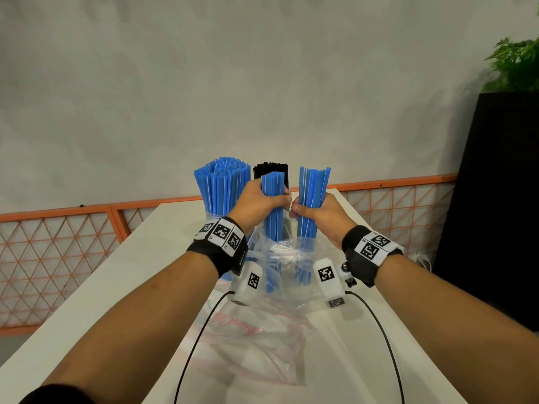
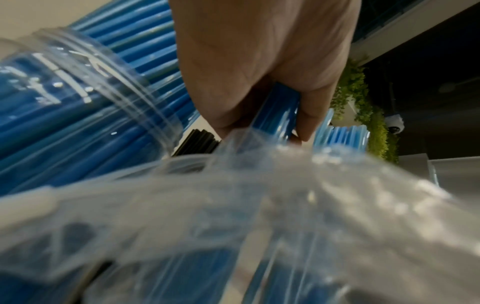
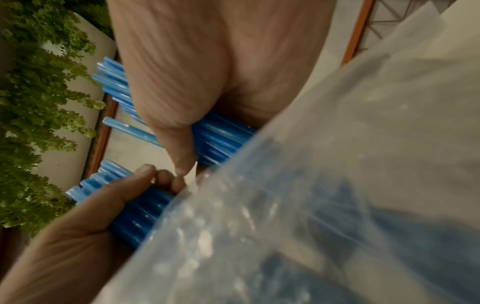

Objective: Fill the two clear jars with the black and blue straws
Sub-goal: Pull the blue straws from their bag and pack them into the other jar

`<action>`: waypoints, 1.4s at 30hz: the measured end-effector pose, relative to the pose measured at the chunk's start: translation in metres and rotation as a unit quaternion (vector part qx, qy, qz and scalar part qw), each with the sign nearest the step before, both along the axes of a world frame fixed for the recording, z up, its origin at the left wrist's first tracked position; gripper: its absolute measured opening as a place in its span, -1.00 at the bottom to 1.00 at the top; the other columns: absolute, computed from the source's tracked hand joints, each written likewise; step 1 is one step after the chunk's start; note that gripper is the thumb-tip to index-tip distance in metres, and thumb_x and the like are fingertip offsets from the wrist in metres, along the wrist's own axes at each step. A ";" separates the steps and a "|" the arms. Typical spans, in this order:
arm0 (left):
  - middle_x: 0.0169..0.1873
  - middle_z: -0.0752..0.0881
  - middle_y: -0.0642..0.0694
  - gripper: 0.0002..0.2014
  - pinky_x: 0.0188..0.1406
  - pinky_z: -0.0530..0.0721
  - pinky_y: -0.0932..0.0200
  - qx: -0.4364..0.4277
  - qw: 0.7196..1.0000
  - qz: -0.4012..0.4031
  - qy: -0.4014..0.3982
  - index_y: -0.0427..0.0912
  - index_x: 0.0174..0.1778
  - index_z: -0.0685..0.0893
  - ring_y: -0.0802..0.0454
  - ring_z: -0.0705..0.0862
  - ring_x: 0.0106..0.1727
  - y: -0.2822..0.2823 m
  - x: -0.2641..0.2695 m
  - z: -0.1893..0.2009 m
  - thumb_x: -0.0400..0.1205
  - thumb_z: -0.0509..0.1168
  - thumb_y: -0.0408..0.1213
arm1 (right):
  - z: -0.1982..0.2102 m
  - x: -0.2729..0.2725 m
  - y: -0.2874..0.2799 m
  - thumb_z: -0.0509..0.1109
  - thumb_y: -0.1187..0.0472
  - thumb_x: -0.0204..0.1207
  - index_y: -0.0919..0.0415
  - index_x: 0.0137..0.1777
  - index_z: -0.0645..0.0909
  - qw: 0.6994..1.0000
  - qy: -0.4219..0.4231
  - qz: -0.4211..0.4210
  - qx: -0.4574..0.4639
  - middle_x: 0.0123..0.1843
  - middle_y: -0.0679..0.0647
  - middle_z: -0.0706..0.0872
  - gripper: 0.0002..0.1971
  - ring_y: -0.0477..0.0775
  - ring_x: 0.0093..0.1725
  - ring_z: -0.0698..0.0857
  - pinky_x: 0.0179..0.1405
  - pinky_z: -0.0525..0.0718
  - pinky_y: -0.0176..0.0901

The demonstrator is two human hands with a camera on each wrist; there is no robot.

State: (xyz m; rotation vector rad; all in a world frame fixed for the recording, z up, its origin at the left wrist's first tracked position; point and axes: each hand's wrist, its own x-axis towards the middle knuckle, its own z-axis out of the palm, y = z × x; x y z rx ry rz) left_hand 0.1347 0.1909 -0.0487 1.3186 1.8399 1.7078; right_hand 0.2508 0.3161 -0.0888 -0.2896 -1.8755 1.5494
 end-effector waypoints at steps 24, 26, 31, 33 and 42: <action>-0.28 0.75 -0.33 -0.75 0.05 0.77 -0.06 0.044 0.997 -0.053 -0.034 -0.44 -0.18 0.69 -0.20 0.75 -0.17 -0.023 -0.001 -0.005 0.69 0.36 -0.30 | -0.011 -0.015 -0.016 0.38 0.24 0.62 0.35 0.25 0.62 0.998 -0.059 0.037 -0.001 -0.02 0.19 0.75 -0.74 0.02 -0.04 0.75 0.00 0.75 -0.24; -0.33 0.76 -0.20 -0.78 0.05 0.79 -0.10 0.087 0.995 -0.033 -0.035 -0.25 -0.23 0.68 -0.21 0.77 -0.16 -0.035 0.001 0.023 0.70 0.36 -0.24 | -0.009 -0.019 -0.018 0.36 0.26 0.63 0.38 0.07 0.62 0.996 -0.089 0.022 0.024 -0.17 0.18 0.69 -0.84 0.04 -0.17 0.69 -0.03 0.71 -0.15; -0.44 0.67 -0.07 -0.81 -0.12 0.78 -0.05 0.185 0.983 0.001 0.012 -0.11 -0.13 0.58 -0.06 0.69 -0.34 -0.072 -0.003 0.081 0.66 0.41 -0.12 | -0.009 -0.027 -0.029 0.34 0.20 0.65 0.18 -0.14 0.50 0.990 -0.125 0.006 0.067 -0.34 0.05 0.52 -0.86 -0.02 -0.35 0.53 -0.36 0.58 -0.34; -0.46 0.66 -0.07 -0.78 -0.22 0.74 0.04 0.177 0.984 0.007 0.037 -0.12 -0.14 0.57 -0.05 0.68 -0.39 -0.083 -0.010 0.082 0.64 0.43 -0.10 | -0.011 -0.030 -0.033 0.38 0.19 0.63 0.21 -0.07 0.53 0.992 -0.112 0.005 0.061 -0.23 0.14 0.58 -0.88 0.07 -0.23 0.59 -0.14 0.65 -0.11; -0.40 0.74 -0.14 -0.82 -0.15 0.74 0.05 0.052 0.998 0.018 -0.018 -0.26 -0.17 0.67 -0.05 0.72 -0.34 -0.108 -0.043 -0.040 0.71 0.31 -0.27 | -0.004 -0.046 -0.058 0.42 0.27 0.59 0.16 0.19 0.68 0.992 -0.060 0.074 0.082 -0.13 -0.04 0.70 -0.80 0.05 -0.18 0.60 -0.13 0.68 0.00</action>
